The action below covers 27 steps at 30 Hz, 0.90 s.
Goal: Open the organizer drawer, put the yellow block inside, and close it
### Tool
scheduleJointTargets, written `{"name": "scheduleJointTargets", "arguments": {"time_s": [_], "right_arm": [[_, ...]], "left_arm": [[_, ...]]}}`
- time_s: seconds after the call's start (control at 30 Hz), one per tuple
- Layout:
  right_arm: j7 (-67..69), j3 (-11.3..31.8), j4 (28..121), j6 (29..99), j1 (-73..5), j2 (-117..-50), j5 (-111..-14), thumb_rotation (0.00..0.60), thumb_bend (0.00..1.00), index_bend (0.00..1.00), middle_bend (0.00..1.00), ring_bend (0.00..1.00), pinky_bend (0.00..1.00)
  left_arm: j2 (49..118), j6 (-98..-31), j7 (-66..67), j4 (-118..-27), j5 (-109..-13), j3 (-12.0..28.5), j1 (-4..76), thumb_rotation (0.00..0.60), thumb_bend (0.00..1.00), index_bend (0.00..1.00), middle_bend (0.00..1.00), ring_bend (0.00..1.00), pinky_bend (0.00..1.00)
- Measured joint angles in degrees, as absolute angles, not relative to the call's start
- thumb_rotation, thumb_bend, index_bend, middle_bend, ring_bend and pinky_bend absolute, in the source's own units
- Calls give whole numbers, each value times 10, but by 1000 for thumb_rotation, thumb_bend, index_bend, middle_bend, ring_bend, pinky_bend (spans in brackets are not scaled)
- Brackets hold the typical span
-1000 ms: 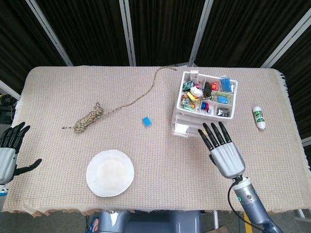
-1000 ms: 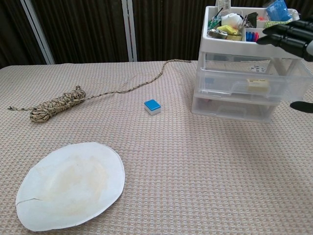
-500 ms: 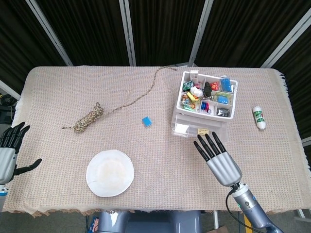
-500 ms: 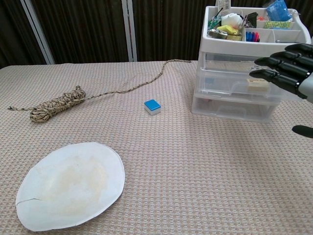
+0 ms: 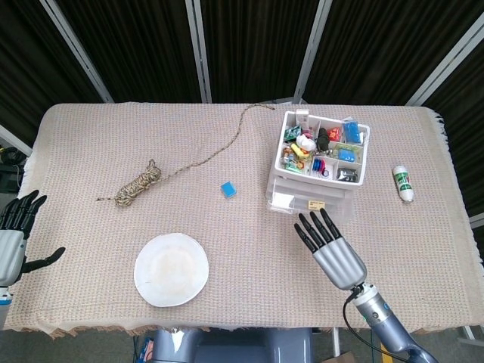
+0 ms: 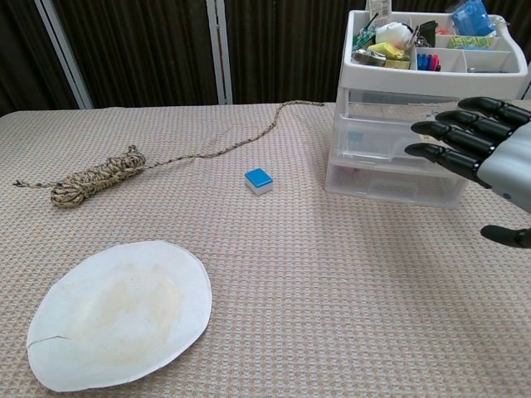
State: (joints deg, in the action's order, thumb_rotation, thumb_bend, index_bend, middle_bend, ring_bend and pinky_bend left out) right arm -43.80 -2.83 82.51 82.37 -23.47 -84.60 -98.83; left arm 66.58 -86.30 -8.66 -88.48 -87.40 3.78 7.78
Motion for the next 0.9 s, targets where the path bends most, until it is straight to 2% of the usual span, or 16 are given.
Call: {"name": "scheduleJointTargets", "arguments": {"time_s": [0.9], "right_arm": [[-486,0,813,785,-212,-868,-954,600,130,88,0,0,0]], "left_arm": [[664,-858,-87,-889,-870,38,79,600,209,42,0,0,0]]}}
